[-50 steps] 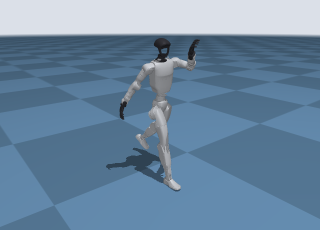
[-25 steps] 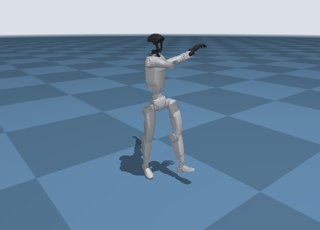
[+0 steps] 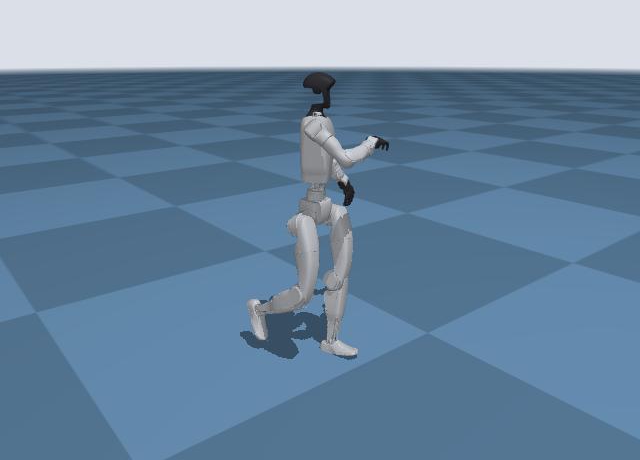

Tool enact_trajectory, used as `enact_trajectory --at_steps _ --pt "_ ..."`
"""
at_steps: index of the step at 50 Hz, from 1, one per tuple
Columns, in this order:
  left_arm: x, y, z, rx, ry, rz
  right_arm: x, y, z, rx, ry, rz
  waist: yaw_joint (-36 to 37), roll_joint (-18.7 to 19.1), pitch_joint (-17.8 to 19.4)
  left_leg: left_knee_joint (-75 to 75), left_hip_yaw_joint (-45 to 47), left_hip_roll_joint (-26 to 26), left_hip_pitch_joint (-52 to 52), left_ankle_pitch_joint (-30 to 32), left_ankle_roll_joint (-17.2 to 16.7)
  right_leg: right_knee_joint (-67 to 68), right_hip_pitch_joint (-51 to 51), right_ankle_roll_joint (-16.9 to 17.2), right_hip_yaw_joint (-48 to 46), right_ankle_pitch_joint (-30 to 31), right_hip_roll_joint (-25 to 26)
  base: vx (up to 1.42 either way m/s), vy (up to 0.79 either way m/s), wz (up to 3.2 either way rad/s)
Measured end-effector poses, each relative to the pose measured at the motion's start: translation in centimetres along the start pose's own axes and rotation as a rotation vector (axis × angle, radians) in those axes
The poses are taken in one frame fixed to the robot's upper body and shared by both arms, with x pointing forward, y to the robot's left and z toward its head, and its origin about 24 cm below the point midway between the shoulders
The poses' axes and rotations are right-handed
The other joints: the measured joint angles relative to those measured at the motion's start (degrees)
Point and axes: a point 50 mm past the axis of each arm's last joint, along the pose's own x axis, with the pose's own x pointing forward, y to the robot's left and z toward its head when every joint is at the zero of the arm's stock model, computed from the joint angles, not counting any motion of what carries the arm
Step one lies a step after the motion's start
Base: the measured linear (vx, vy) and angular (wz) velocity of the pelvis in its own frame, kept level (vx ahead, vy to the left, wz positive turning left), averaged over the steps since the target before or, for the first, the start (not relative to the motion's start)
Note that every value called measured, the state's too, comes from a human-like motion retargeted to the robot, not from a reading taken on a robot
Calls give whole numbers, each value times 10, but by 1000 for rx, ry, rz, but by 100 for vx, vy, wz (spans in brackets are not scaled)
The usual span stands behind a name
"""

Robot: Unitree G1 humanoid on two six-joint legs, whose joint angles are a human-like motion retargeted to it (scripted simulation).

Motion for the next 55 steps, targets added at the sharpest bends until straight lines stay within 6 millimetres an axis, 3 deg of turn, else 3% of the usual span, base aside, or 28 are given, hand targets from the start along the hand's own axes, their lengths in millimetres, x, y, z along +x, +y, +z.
enact_trajectory --at_steps 2,4,6,9,11,13,16,20,23,25,28,32,35,38,40,43,46,48,50,53,55 --pt "-12 73 -16 64 23 289 -13 27 -23 9 107 139 -17 23 -13 -10 -59 -10 26 3 -7 5 -49 -15 11 -20 30 61 9 247" --pt "-46 140 -42 140 51 596 -30 44 -37 37 163 243 -31 45 -27 -25 -128 -14 58 9 -20 -5 -85 -18 22 -35 67 60 1 294" --pt "-102 195 -70 218 91 916 -54 57 -50 125 221 288 -44 63 -38 -41 -206 -14 96 19 -37 -28 -104 -20 25 -40 94 59 -4 353" --pt "-197 245 -98 281 168 1381 -104 81 -73 375 377 194 -74 87 -48 -61 -333 -5 153 41 -71 -81 -108 -26 21 -50 119 55 -8 418" --pt "-248 263 -108 258 198 1645 -148 104 -88 598 540 29 -105 98 -46 -74 -410 3 188 59 -93 -126 -101 -29 16 -52 125 47 -12 461" --pt "-287 276 -113 198 218 1856 -197 136 -94 810 743 -162 -145 104 -39 -78 -447 10 214 73 -107 -173 -95 -27 16 -43 128 39 -16 469" --pt "-330 292 -122 105 312 2070 -264 188 -84 935 1076 -248 -226 103 -18 -52 -361 13 230 65 -109 -243 -94 -17 21 -26 119 28 -21 453" --pt "-383 297 -144 6 541 2255 -337 243 -51 812 1415 141 -341 97 31 -6 -157 29 248 -35 -89 -330 -112 2 27 -24 82 17 -27 367" --pt "-409 292 -157 -56 680 2336 -384 292 -3 834 1598 520 -395 95 70 -19 -205 34 278 -104 -69 -471 -92 15 70 10 61 19 -32 242" --pt "-416 290 -161 -74 731 2356 -408 325 48 967 1710 732 -420 87 96 -39 -284 32 310 -122 -64 -602 -47 24 121 32 40 31 -35 205" --pt "-407 296 -157 -27 737 2304 -417 361 139 1286 1763 979 -441 79 130 -69 -350 44 362 -107 -68 -720 16 46 182 38 14 41 -36 175" --pt "-374 305 -143 98 688 2151 -399 375 239 1722 1720 1040 -435 80 147 -41 -351 38 367 -73 -49 -754 66 67 163 93 -16 40 -35 122" --pt "-335 305 -141 176 764 1939 -378 378 277 1957 1707 1002 -430 72 172 107 -255 6 306 -69 -17 -743 96 50 117 58 -47 33 -34 111" --pt "-259 298 -129 247 715 1589 -371 381 285 2038 1733 1007 -435 67 167 327 -85 11 169 -96 28 -717 91 41 75 25 -67 26 -32 129" --pt "-192 282 -109 293 621 1304 -375 382 278 2024 1792 1007 -431 66 151 408 -5 18 96 -127 44 -706 81 43 52 12 -71 28 -28 115" --pt "-90 233 -59 361 430 845 -379 385 253 1936 1882 982 -405 58 130 395 54 -6 33 -163 36 -705 85 47 14 -4 -79 32 -24 107" --pt "-25 167 2 456 214 443 -376 388 214 1835 1891 909 -366 54 125 304 99 -16 2 -183 19 -701 102 43 -38 -29 -79 34 -21 133" --pt "-6 123 32 584 92 234 -372 388 181 1781 1865 837 -340 58 136 234 116 -12 -8 -187 8 -686 122 33 -79 -51 -70 34 -21 155" --pt "1 85 48 747 6 89 -370 384 143 1718 1835 773 -314 71 158 175 121 2 -15 -181 0 -649 144 19 -125 -84 -51 33 -23 161" --pt "4 60 44 992 -4 65 -379 360 69 1477 1816 750 -280 104 209 128 128 41 -31 -162 -5 -512 153 4 -189 -155 -27 32 -25 159" --pt "3 54 32 1036 18 111 -386 328 8 1207 1830 752 -259 122 243 120 136 63 -52 -150 -6 -410 153 3 -222 -193 -23 35 -26 148"
